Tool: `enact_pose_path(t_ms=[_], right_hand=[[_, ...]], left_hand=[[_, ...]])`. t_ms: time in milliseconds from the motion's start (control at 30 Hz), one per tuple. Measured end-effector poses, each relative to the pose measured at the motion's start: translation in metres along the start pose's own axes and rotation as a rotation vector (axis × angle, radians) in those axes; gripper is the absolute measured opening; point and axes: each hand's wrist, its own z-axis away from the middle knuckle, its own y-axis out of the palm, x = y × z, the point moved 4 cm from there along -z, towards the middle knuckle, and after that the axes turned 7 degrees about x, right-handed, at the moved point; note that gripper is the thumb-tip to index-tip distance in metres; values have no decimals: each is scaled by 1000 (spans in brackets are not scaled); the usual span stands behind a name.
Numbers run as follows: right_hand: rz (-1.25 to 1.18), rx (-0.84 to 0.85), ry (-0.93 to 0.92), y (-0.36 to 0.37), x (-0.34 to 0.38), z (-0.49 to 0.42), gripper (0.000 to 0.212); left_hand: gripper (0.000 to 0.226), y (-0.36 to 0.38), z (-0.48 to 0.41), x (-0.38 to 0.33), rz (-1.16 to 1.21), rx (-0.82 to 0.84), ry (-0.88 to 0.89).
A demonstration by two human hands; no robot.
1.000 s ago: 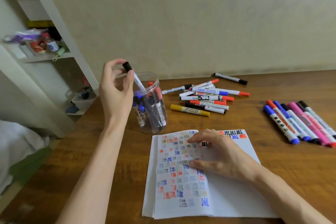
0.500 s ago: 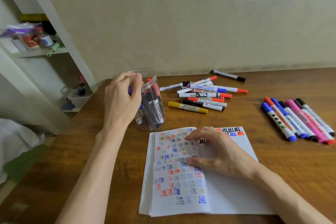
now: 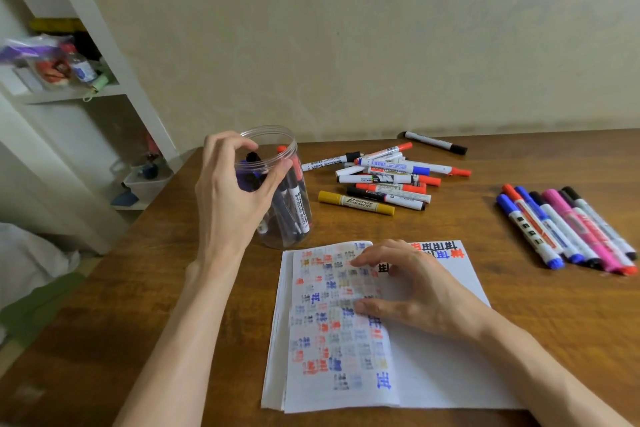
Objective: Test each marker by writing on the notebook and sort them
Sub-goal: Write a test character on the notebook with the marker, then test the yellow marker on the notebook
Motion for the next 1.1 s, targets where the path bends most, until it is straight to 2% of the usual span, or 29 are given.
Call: enact_pose_path(t_ms=[67,267,667,834,900,1000,1034,1100], right_hand=[[0,-1,-4,0,0,0,54],[3,0,-11,0,-1,-1,55],[-4,-5,-13,1,-3,-1,57],[-25,-10,-15,0,-3,0,55],[-56,-20,-12,-1,-3,1,55],[-89,-55,-1,-8,-3,2,50],[-87,-74,-1,-10,-3,2,48],[-89,-121,-11,-16,-4,3,47]], left_hand=[[67,-1,4,0,21,-21,-20],[61,-2,4,-4,-43,8,-36],[69,3,-2,-3,-129,122,-84],[77,9,1,-3,-79,119,-94],[71,11,8,-11,-51,15,-42],[41,16,28,-40,-10,-205,134],[32,23,35,-51,32,-203,184],[18,44,43,-66,121,-69,205]])
